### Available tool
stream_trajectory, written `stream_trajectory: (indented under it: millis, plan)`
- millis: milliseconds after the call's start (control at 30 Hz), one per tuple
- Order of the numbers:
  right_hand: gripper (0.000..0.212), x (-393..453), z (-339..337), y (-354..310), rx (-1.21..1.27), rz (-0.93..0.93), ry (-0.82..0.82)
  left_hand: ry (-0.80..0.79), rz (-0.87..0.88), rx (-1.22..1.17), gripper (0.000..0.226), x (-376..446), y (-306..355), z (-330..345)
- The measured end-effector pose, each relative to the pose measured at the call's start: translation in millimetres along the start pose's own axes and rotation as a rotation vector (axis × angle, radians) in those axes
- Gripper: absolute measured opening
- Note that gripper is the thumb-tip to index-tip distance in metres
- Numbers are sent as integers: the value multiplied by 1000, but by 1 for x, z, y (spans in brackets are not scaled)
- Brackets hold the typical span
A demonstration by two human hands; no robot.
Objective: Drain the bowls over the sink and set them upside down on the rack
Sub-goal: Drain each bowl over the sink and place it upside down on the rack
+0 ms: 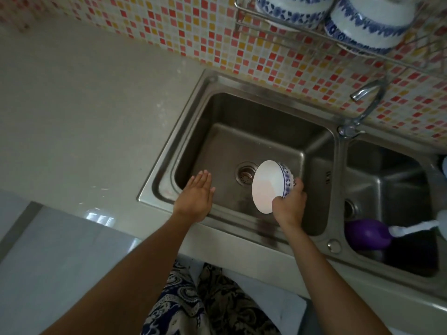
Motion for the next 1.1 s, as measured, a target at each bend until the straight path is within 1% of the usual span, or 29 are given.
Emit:
stream_trajectory:
  millis: [133,233,433,567,667,733,800,867,933,967,1033,1067,1100]
  plan:
    - [86,-4,1,-7,-82,-95,43,0,-6,-7,57,0,0,-1]
    - [90,-9,-2,-17,-117,-202,78,-10,-9,-9,55,0,0,-1]
    - [101,-24,1,-36,-317,-544,175,-17,-13,-21,55,0,-1,0]
    - [92,-36,2,-42,-470,-755,243,10,-8,-25,55,-1,0,-2]
    - [95,-37,9,-42,-545,-772,227,8,-4,-39,55,0,0,-2]
    - [96,-35,11,-42,-526,-710,190,18,-3,-43,55,-1,-1,-2]
    - [95,-32,12,-38,-405,-580,140,7,-1,-57,56,-2,-1,-1]
    - [93,-26,12,-33,-210,-391,100,13,8,-67,55,-2,1,-3]
    - [84,-20,11,-25,17,-138,45,35,25,-88,56,-3,3,-6]
    - [79,-19,11,-19,178,20,-8,55,39,-95,57,-4,5,-9]
    - [67,-27,18,-9,625,372,-178,89,54,-102,60,-6,6,-14]
    - [61,-36,25,-11,880,510,-298,107,44,-108,61,-7,5,-16]
    - [55,-44,29,-16,1098,589,-388,129,26,-119,62,-8,2,-20]
Point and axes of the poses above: each hand's wrist, its own x-axis towards the middle knuckle, its own z-axis out of the palm, y = z × x, the point moved 9 cm from there along x, towards the middle knuckle, and after that the axes turned 9 degrees about z, right-handed, at the moved point
